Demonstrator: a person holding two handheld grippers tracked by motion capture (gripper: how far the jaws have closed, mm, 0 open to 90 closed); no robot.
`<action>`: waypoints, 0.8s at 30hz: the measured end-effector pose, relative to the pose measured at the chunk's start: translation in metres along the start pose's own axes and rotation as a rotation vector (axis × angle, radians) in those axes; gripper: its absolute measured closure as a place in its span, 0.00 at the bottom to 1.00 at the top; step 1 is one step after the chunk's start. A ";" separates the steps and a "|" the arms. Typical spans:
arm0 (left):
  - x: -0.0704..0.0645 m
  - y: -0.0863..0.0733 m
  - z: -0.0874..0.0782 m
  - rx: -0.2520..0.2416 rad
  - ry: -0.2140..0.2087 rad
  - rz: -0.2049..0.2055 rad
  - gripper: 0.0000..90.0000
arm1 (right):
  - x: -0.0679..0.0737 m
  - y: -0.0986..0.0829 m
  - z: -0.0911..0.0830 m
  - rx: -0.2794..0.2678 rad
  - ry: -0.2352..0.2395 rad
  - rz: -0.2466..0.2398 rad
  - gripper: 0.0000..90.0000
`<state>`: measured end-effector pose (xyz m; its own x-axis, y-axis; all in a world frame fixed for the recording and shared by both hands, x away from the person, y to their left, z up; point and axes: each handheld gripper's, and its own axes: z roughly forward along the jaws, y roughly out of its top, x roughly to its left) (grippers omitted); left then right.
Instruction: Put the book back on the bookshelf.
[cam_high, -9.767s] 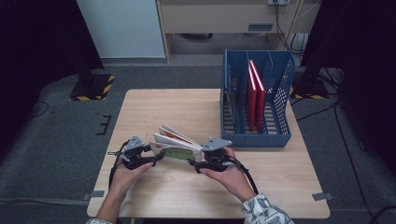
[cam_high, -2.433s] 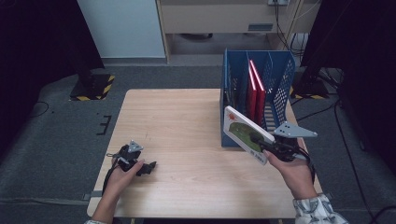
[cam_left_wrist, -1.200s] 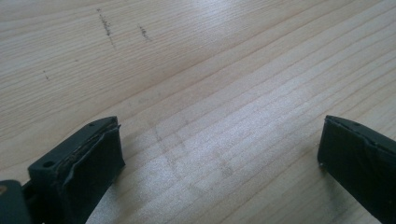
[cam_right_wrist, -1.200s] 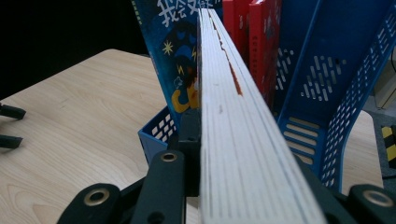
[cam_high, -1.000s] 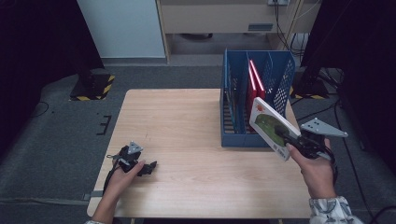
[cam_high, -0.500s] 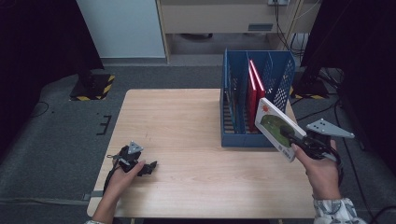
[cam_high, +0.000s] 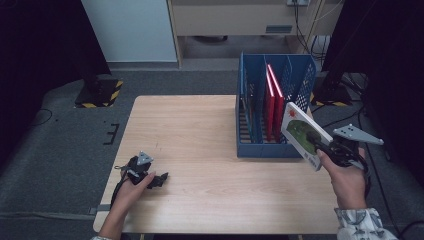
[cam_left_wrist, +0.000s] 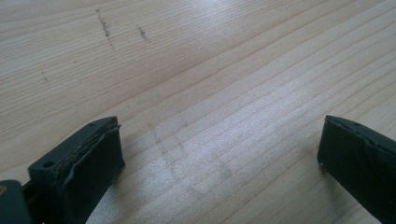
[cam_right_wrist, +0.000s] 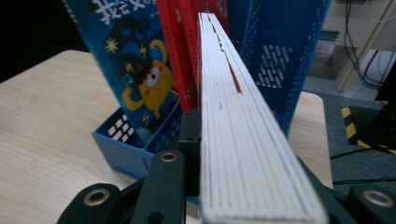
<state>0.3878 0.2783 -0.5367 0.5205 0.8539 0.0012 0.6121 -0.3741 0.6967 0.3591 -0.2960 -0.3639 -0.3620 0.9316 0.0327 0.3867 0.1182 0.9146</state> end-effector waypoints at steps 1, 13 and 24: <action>0.000 0.000 0.000 0.000 0.000 0.000 0.00 | -0.001 0.001 0.002 0.004 -0.008 -0.003 0.84; 0.000 0.000 0.000 0.000 -0.001 0.002 0.00 | -0.019 0.014 0.032 0.028 -0.099 0.007 0.84; 0.000 0.000 0.000 0.001 -0.006 0.006 0.00 | -0.028 0.026 0.071 0.039 -0.153 0.028 0.84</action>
<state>0.3879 0.2779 -0.5366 0.5276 0.8495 0.0014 0.6097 -0.3798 0.6958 0.4392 -0.2950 -0.3693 -0.2184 0.9758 -0.0064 0.4282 0.1017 0.8979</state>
